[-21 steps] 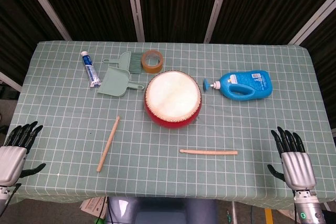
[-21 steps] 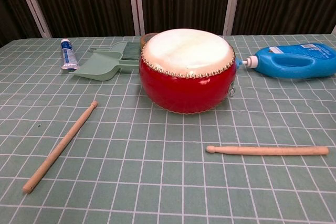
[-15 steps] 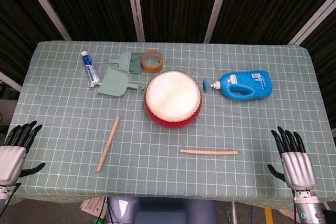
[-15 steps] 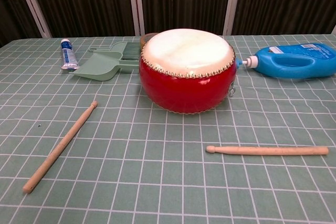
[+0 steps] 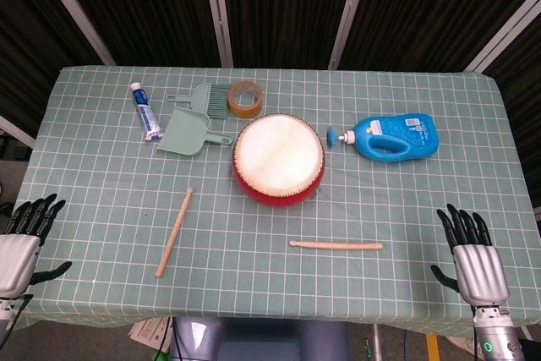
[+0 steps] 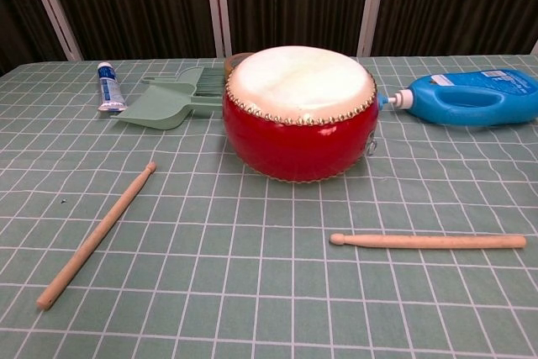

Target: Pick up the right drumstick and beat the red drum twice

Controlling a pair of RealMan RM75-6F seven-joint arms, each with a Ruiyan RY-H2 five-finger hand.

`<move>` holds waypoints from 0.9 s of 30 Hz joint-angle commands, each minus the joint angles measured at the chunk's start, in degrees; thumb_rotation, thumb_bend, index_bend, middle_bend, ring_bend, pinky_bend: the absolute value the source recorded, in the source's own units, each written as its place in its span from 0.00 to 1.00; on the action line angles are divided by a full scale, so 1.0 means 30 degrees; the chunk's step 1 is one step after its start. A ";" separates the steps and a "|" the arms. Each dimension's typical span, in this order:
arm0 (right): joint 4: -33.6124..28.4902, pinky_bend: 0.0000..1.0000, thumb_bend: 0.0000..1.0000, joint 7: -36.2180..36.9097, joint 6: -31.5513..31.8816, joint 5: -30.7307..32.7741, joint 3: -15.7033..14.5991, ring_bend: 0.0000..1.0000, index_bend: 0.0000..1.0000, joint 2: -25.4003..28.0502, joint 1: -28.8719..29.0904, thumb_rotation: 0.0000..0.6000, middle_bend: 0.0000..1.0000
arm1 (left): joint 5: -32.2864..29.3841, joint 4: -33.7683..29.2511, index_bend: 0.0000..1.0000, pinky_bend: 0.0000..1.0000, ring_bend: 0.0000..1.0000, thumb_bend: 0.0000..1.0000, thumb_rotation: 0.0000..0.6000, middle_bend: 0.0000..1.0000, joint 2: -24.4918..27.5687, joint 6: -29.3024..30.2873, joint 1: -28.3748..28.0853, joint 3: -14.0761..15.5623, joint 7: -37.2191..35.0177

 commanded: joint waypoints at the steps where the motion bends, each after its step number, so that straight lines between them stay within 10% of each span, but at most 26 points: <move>1: -0.0067 0.04 0.23 -0.0079 -0.0022 0.0002 -0.0013 0.00 0.00 -0.0021 0.0006 1.00 0.00 | -0.0001 -0.0017 0.00 0.02 0.00 0.00 1.00 0.00 -0.0009 -0.0009 0.0009 0.0015 0.0055; 5: -0.0229 0.31 0.23 -0.0307 -0.0041 -0.0187 -0.0026 0.29 0.00 -0.0053 0.0089 1.00 0.23 | 0.0111 -0.0119 0.00 0.02 0.00 0.00 1.00 0.00 -0.0097 0.0115 0.0034 0.0007 0.0285; 7: -0.0339 0.62 0.23 -0.0446 0.0007 -0.0317 0.0055 0.62 0.08 -0.0085 0.0174 1.00 0.55 | 0.0193 -0.0105 0.00 0.02 0.00 0.00 1.00 0.00 -0.0160 0.0127 0.0035 0.0037 0.0418; 10: -0.0705 0.82 0.23 -0.0519 -0.0403 -0.0096 0.0136 0.88 0.25 -0.0174 0.0392 1.00 0.83 | 0.0202 -0.0117 0.00 0.02 0.00 0.00 1.00 0.00 -0.0205 0.0084 0.0037 0.0071 0.0538; 27: -0.0725 0.91 0.26 -0.5920 -0.3502 0.2961 0.0652 1.00 0.49 -0.3991 0.2245 1.00 1.00 | 0.0464 -0.0030 0.00 0.02 0.00 0.00 1.00 0.00 -0.0257 0.0222 0.0039 0.0112 0.0228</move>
